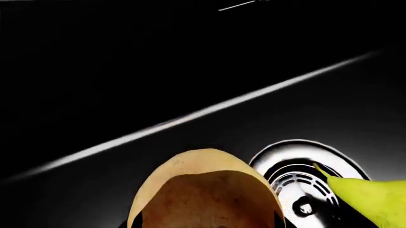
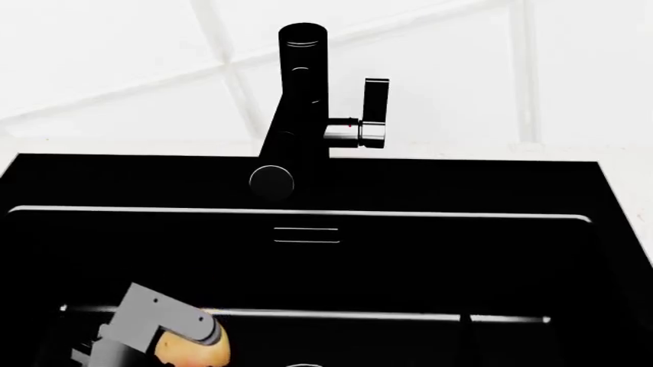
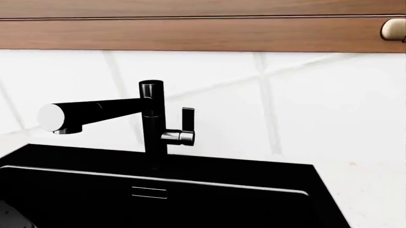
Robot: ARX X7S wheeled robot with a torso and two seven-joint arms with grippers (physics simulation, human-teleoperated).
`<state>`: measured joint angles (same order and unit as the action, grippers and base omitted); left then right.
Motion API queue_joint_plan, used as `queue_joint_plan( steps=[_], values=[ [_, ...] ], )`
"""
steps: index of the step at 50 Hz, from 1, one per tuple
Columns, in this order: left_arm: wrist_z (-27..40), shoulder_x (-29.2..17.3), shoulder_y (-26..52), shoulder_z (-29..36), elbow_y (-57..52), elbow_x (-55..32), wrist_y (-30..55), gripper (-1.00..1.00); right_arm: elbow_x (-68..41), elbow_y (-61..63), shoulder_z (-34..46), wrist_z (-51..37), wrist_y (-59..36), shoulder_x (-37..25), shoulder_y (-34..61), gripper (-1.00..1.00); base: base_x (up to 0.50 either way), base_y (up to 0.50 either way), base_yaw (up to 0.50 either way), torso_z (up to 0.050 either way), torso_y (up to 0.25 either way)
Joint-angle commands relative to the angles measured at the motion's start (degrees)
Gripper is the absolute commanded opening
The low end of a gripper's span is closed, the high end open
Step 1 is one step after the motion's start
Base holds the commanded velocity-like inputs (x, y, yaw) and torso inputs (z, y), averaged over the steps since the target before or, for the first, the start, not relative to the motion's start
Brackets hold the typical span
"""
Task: There is a mixed pile of frozen fruits and vegetables on the counter. Locate all the frozen vegetables and place the items in a bowl on the counter. Take all the frozen fruits and defrost them in a running sink.
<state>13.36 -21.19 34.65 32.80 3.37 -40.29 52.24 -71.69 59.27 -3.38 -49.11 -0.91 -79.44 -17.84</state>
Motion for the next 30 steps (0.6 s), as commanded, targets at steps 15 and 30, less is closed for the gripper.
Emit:
queue_joint_plan(
  steps=[15,30],
  values=[
    [5.7,-0.3,1.8,-2.2,-9.2,-0.1,4.1,1.0,4.3,0.7,0.1,-1.6,7.2,-4.9,-5.6,1.0,0.01,0.0,0.0,0.0,0.0],
    [15.6,-4.2,-1.9,-14.6,-32.0,-13.7,13.0,1.0,2.7,-0.5,4.4,0.1,7.2,-6.1,0.3,1.0,0.0,0.0,0.0,0.0,0.0]
  ],
)
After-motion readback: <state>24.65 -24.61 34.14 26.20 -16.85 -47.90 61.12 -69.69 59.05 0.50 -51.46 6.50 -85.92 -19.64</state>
